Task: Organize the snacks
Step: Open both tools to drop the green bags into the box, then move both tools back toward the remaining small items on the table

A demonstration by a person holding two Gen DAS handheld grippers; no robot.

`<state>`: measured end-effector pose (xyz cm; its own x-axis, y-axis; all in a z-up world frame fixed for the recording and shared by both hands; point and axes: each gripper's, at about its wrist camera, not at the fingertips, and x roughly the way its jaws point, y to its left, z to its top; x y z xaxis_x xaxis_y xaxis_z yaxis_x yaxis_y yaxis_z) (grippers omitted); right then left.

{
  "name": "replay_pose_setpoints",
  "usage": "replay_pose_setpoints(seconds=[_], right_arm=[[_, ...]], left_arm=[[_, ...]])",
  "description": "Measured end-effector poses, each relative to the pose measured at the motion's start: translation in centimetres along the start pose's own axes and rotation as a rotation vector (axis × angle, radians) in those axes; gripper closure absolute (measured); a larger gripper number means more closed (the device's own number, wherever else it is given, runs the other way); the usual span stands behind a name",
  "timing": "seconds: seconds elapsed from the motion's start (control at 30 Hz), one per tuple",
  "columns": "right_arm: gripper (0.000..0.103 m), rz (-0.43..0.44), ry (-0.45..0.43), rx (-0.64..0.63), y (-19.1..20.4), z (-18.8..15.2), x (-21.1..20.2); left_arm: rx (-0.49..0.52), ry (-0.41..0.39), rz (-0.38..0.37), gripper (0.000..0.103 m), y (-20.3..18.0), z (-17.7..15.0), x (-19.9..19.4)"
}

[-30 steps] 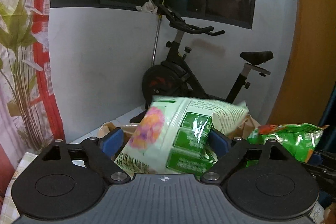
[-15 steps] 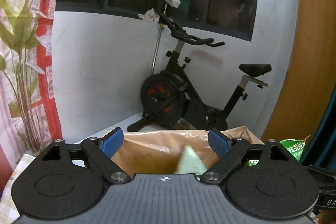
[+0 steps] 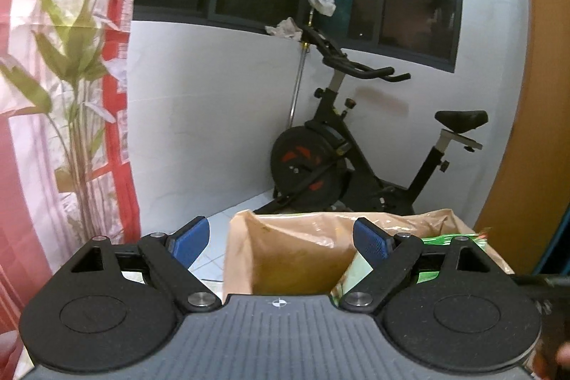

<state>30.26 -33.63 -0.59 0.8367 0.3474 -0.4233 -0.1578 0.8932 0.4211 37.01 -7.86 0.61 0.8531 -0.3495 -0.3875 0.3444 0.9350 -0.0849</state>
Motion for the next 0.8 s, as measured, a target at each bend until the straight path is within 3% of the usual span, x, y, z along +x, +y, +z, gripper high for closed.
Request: replay_pose_setpoints(seconds=[0.13,0.3,0.43,0.8], right_arm=[[0.035,-0.097,0.073,0.057,-0.8,1.5,1.9],[0.016,-0.158,0.017,-0.018,0.2,2.0,0.3],[0.016,-0.172,0.005,-0.059,0.9,1.4,-1.0],[0.016,-0.070,-0.058,-0.184,4.0,-2.4,-5.6]], left_arm=[[0.010,-0.001,0.019,0.014,0.2,-0.3,-0.9],[0.015,0.005,0.026,0.014,0.7,-1.1,-2.1],[0.023,0.009,0.024,0.014,0.8,-1.9,-3.6],[0.036,0.028,0.045,0.014,2.3,-5.7,-9.6]])
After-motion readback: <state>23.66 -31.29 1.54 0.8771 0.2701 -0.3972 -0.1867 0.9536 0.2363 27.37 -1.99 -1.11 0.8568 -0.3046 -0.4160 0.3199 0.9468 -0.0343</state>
